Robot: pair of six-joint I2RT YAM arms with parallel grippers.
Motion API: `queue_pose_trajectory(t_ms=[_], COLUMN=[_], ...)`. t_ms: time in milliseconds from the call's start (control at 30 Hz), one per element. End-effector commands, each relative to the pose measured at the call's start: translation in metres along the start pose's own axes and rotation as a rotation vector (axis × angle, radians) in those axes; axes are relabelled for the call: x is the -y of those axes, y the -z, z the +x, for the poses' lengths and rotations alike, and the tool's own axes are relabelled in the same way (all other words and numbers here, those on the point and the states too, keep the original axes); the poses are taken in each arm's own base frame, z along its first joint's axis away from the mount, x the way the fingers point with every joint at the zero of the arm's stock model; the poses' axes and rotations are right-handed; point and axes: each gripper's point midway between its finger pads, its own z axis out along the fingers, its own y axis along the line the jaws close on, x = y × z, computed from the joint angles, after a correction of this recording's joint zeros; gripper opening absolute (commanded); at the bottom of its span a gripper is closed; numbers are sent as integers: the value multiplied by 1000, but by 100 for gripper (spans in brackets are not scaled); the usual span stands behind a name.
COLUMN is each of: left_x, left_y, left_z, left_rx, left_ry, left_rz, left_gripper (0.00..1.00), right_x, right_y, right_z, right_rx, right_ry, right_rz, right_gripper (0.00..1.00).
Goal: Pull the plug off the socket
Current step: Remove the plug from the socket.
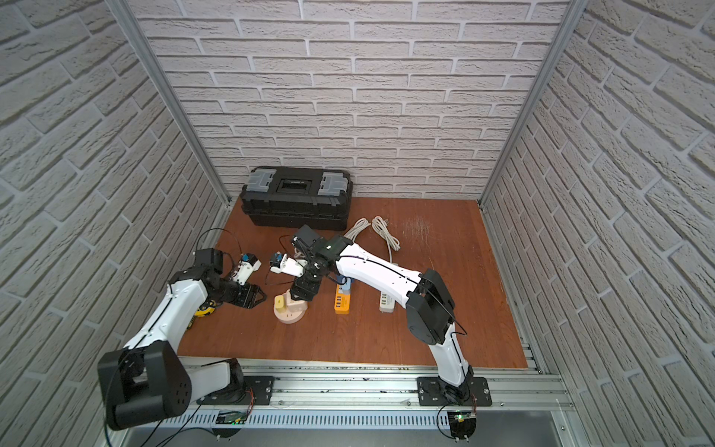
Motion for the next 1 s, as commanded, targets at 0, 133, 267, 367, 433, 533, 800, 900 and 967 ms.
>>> queue_pose_trajectory(t_ms=[0,133,267,367,433,533,800,900,967], left_x=[4,2,0,-4,-7,-11,-14,-14,-14], left_y=[7,7,7,6,6,6,5,4,4], left_z=[-6,-6,-7,-5,-4,-3,-4,-4,-4], left_rx=[16,15,23,22,19,17,19,20,20], left_ry=[8,13,32,56,70,85,95,99,101], left_rz=[23,23,40,53,54,55,58,62,65], left_gripper=[70,80,81,83,83,83,84,84,83], right_x=[-14,-13,-1,6,7,9,27,28,30], right_y=[-10,-22,-33,-41,-46,-54,-76,-81,-83], right_z=[4,3,0,-1,0,3,8,9,6], right_rx=[-8,5,8,-6,-26,-44,-79,-92,-85], right_ry=[156,263,317,335,349,354,316,320,320], right_rz=[-89,-94,-37,-8,5,13,89,118,158], right_gripper=[77,78,78,79,79,79,77,75,72])
